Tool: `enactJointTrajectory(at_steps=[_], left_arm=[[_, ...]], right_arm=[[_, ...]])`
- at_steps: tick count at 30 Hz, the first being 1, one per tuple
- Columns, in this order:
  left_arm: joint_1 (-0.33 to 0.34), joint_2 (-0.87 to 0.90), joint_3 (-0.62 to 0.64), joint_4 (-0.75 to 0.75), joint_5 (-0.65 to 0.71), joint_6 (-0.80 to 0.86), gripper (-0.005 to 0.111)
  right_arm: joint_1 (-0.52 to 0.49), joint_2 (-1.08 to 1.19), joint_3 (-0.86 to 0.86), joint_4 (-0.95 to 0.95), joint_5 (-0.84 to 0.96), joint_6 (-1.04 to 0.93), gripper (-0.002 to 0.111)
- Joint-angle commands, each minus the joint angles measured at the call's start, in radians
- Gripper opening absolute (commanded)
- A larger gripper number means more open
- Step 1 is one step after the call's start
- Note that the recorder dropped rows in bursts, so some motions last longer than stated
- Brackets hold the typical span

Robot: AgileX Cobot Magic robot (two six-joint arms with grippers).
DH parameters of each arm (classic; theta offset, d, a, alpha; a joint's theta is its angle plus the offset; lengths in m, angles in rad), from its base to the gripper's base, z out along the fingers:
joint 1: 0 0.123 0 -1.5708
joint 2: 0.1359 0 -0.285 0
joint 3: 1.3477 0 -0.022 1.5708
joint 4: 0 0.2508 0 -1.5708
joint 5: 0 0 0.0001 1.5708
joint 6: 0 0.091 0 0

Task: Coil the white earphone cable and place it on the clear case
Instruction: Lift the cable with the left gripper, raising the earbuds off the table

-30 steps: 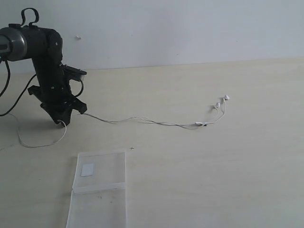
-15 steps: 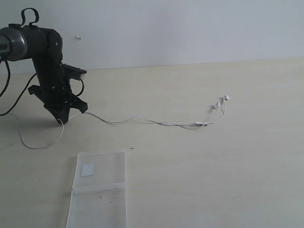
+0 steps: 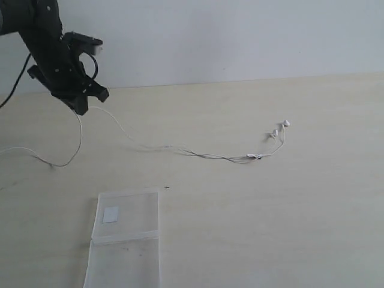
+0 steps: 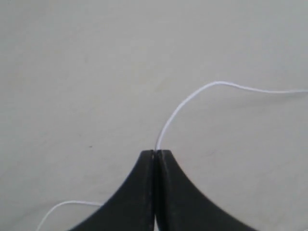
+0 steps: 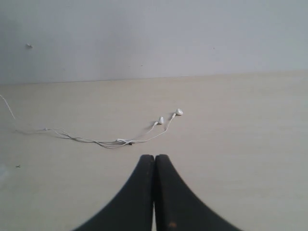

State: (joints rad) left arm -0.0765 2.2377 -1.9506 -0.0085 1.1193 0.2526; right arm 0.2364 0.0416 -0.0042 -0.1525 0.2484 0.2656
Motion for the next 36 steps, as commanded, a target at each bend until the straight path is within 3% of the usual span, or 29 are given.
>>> enactJointTrajectory(at_steps=[1,11,17,23,36], left_arm=[[0.015,-0.109,-0.007,-0.028,0.004,0.002,0.000],[0.078,-0.353,-0.007,-0.080,0.081,0.007,0.000],[0.080,-0.508,0.008,-0.089,0.079,0.007,0.000],[0.078,-0.645,0.008,-0.215,0.050,0.007,0.000],[0.078,-0.856,0.008,-0.249,0.042,0.012,0.000]], right_arm=[[-0.005,-0.007,0.004,-0.003,-0.011,-0.003,0.000],[-0.005,-0.007,0.004,-0.003,-0.011,-0.003,0.000],[-0.005,-0.007,0.004,-0.003,-0.011,-0.003,0.000],[-0.005,-0.007,0.004,-0.003,-0.011,-0.003,0.000],[-0.005,-0.007,0.004,-0.003,-0.011,-0.003,0.000]])
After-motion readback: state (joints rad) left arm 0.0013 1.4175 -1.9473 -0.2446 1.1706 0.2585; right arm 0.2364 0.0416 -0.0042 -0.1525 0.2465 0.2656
